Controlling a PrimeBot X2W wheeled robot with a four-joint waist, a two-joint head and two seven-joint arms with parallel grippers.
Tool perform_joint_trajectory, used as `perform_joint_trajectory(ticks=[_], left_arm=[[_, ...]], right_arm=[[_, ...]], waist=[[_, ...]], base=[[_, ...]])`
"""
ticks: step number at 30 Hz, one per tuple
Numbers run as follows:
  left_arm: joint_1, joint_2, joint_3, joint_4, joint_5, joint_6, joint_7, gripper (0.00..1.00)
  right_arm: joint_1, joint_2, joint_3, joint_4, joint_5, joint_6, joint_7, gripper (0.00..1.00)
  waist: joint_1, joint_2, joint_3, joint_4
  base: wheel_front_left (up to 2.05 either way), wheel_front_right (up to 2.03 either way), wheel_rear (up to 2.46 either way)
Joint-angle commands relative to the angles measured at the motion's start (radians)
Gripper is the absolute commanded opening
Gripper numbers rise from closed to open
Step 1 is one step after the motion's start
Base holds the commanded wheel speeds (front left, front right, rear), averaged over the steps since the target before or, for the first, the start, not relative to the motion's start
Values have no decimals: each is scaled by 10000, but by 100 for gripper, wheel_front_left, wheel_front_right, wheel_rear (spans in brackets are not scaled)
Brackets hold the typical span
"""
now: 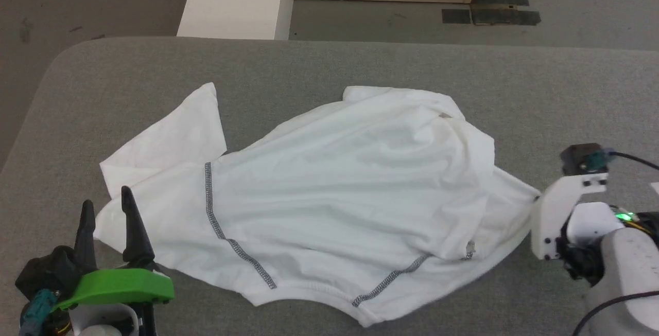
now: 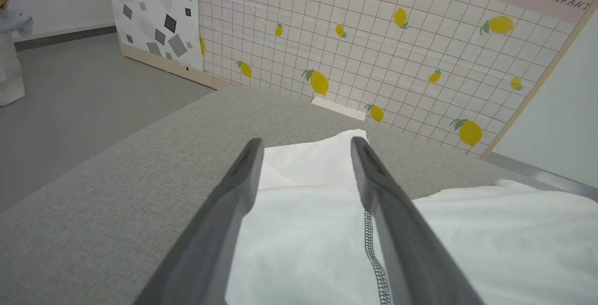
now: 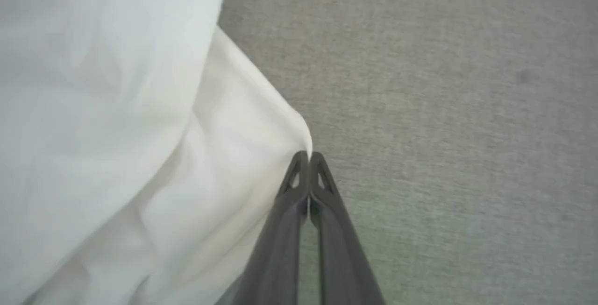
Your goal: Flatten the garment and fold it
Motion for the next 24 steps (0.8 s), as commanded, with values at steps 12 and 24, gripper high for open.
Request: perform_joint_trajectory(ticks=[12, 24], left_arm=[[-21, -226, 111, 367, -10, -312, -88, 100], [64, -237, -94, 862, -126, -482, 76, 100]], right_arm=[[269, -559, -3825, -711, -466, -17, -498, 0], [994, 302, -4345, -1845, -39, -17, -2478, 100]], waist=[[0, 0, -102, -227], [0, 0, -586, -85]], base=[[0, 0, 0], [0, 0, 0]])
